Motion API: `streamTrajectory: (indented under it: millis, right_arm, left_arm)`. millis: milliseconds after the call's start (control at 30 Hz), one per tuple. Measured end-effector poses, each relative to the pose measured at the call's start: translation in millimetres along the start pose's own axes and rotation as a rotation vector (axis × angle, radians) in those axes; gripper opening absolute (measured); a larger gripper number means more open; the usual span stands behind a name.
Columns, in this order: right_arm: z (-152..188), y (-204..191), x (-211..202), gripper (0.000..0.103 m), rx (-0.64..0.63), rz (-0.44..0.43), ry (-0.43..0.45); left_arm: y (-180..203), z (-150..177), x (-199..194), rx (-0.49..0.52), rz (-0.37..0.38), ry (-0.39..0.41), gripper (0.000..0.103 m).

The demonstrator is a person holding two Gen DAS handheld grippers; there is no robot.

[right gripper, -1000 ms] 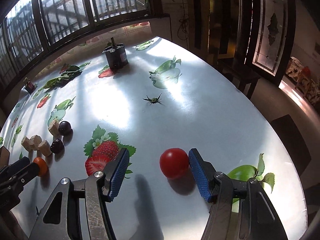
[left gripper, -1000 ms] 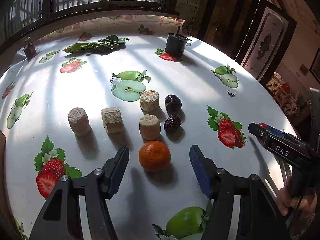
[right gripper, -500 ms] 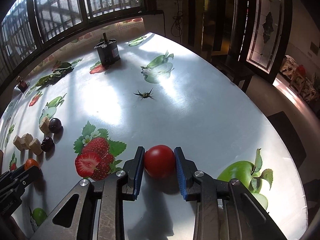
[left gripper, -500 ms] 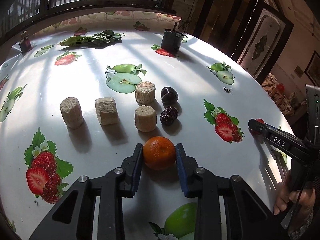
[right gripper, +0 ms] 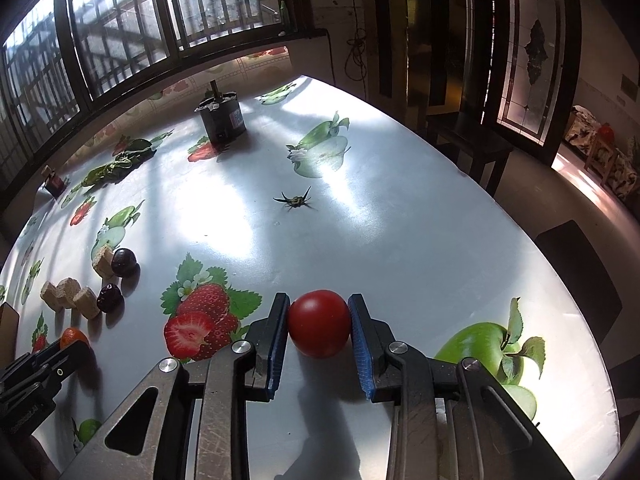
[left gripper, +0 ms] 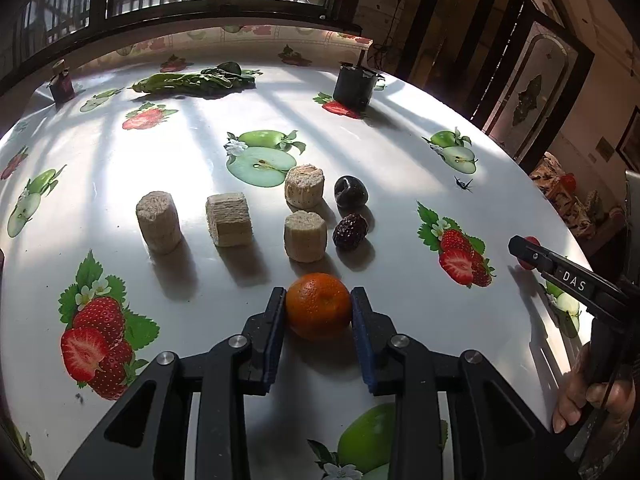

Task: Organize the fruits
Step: 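Close the left tool on the tangerine while the right tool grips the cherry tomato, then carry the tangerine and tomato into the box and open both tools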

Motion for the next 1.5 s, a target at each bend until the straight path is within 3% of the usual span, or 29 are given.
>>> streamTrajectory:
  millis: [333,533,633,900,1067,1167,1333,1500]
  right_arm:
    - [-1.4,-10.0,-9.3,0.032,-0.03,0.029,0.067]
    - [1.5,-23.9,-19.5,0.032,-0.071,0.073,0.122]
    - [10.6,-46.3,-33.1,0.032,-0.112,0.019,0.112]
    - [30.3,-175.0,-101.6,0.032,-0.337,-0.289,0.122]
    - [56.3,-280.7,-118.6,0.032,-0.499,-0.47,0.062]
    - [83.2,-342.7,-117.2,0.032,-0.608,-0.564,-0.005]
    - [136.3,-427.3,-105.6,0.032,-0.781,-0.608,-0.083]
    - [166.7,-464.3,-84.2,0.033,-0.857,-0.591,-0.142]
  left_arm:
    - [-2.1,11.6,-30.0,-0.022,-0.046,0.08,0.031]
    - [-31.2,29.4,-91.2,-0.078,-0.041,0.156,0.031]
    - [-65.6,38.1,-130.1,-0.121,-0.058,0.174,0.031]
    - [-196.9,44.8,-210.3,-0.262,-0.295,0.203,0.031]
    - [-271.5,48.6,-211.0,-0.35,-0.403,0.121,0.031]
    - [-306.4,52.8,-194.7,-0.418,-0.415,0.063,0.031]
    - [-342.2,61.3,-171.8,-0.504,-0.413,-0.016,0.031]
    - [-359.5,69.2,-165.9,-0.569,-0.393,-0.045,0.031]
Point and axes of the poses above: each gripper's, at about its wrist camera, not at the fingertips, and x roughly the way its jaws point, y to its right, z to its underside, the point moved 1 cm from there along x, roughly the way its jaws point, and after that the axes turned 4 degrees about -y, right-handed, at the moved point
